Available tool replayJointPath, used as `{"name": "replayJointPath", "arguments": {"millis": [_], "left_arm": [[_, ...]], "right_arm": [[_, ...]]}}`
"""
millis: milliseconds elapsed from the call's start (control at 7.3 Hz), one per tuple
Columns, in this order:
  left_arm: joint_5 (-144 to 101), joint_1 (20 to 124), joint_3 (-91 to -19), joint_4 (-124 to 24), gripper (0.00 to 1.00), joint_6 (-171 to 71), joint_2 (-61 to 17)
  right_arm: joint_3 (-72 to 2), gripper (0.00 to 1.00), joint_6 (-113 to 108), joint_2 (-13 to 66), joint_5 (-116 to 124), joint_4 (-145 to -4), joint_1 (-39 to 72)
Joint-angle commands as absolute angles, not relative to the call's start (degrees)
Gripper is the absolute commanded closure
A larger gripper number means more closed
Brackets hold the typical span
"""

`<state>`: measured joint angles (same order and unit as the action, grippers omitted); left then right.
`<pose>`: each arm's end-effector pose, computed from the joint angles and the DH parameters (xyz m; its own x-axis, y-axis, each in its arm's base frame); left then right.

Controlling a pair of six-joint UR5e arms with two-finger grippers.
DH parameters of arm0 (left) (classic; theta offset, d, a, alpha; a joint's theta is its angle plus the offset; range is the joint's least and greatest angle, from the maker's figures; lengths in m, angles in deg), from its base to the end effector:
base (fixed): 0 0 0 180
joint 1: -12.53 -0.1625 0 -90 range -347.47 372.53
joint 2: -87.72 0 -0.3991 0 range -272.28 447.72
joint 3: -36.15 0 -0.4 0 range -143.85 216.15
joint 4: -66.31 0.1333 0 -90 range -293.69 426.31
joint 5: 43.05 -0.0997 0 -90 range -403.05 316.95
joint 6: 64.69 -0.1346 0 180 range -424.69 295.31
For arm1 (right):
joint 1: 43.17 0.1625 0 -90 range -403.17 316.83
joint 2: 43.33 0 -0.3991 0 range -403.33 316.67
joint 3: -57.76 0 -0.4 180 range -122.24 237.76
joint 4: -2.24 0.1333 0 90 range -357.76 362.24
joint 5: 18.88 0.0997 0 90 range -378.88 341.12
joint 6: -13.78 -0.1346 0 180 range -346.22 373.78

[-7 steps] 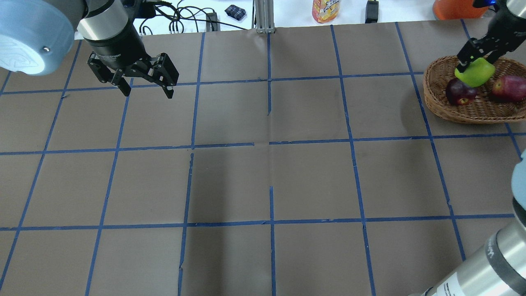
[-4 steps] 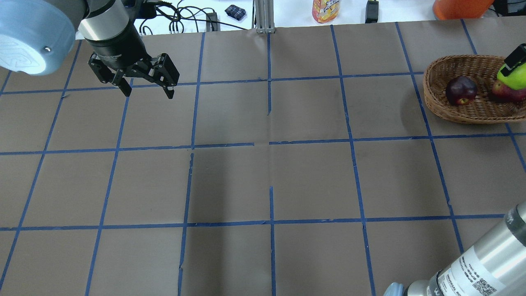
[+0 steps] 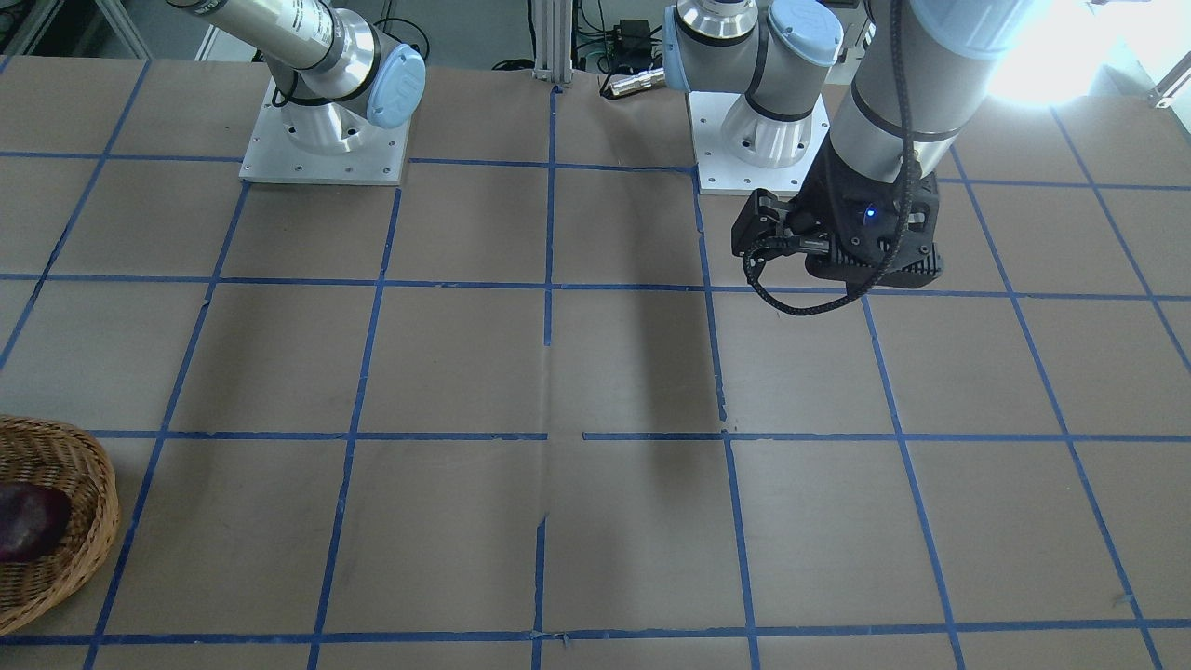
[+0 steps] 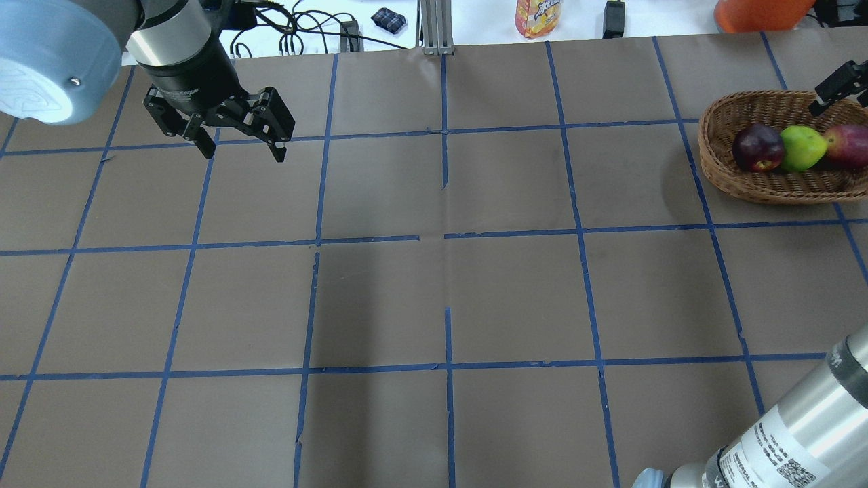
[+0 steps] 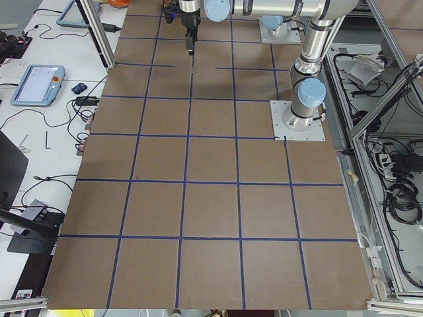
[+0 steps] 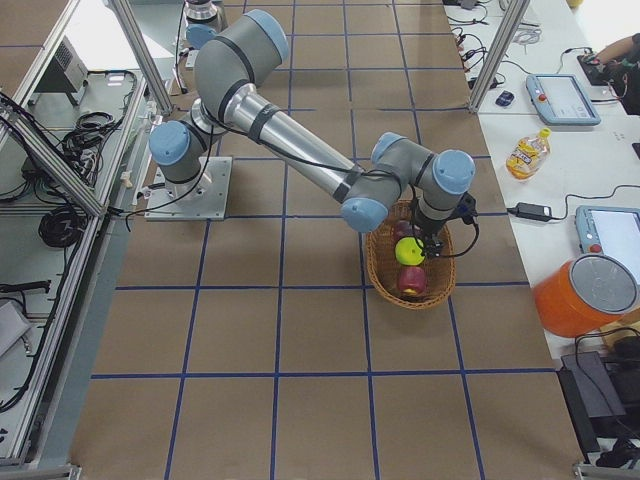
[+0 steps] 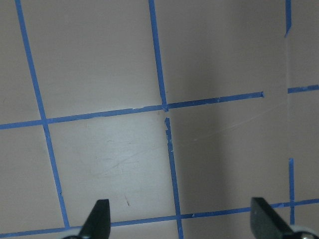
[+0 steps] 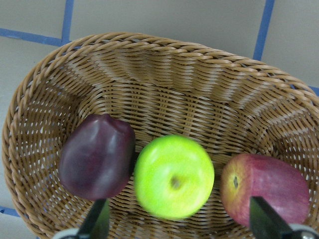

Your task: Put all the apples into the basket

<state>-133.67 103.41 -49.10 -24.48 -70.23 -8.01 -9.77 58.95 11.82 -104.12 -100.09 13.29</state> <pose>-0.1400 -0.5332 0.4152 -0.9937 0.1121 -0.0078 0.1118 0.9932 0.0318 -0.2765 -0.6786 0.2700 -0.9774 -0.2029 -0.0591 -0.1995 0.9782 -0.0582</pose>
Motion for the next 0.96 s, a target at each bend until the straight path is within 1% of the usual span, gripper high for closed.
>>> {"name": "replayJointPath", "arguments": {"millis": [0, 274, 411, 685, 821], "left_arm": [[-133.75, 103.41, -49.11, -24.48, 0.0, -70.23, -7.99], [-133.75, 103.41, -49.02, -24.48, 0.0, -70.23, -8.17], [-133.75, 103.41, -49.02, -24.4, 0.0, -70.23, -8.17], [-133.75, 103.41, -49.02, -24.48, 0.0, -70.23, -8.0], [-133.92, 103.41, -49.02, -24.48, 0.0, -70.23, -7.73]], "right_arm": [[-9.65, 0.0, 58.69, 13.95, -103.95, -97.1, 13.87], [-9.74, 0.0, 56.17, 23.94, -104.04, -85.62, 18.75], [-9.91, 0.0, 48.23, 28.6, -104.22, -81.3, 22.44], [-10.26, 0.0, 33.1, 34.16, -104.13, -69.81, 32.1], [-10.35, 0.0, 26.42, 36.01, -103.52, -67.22, 36.24]]}}
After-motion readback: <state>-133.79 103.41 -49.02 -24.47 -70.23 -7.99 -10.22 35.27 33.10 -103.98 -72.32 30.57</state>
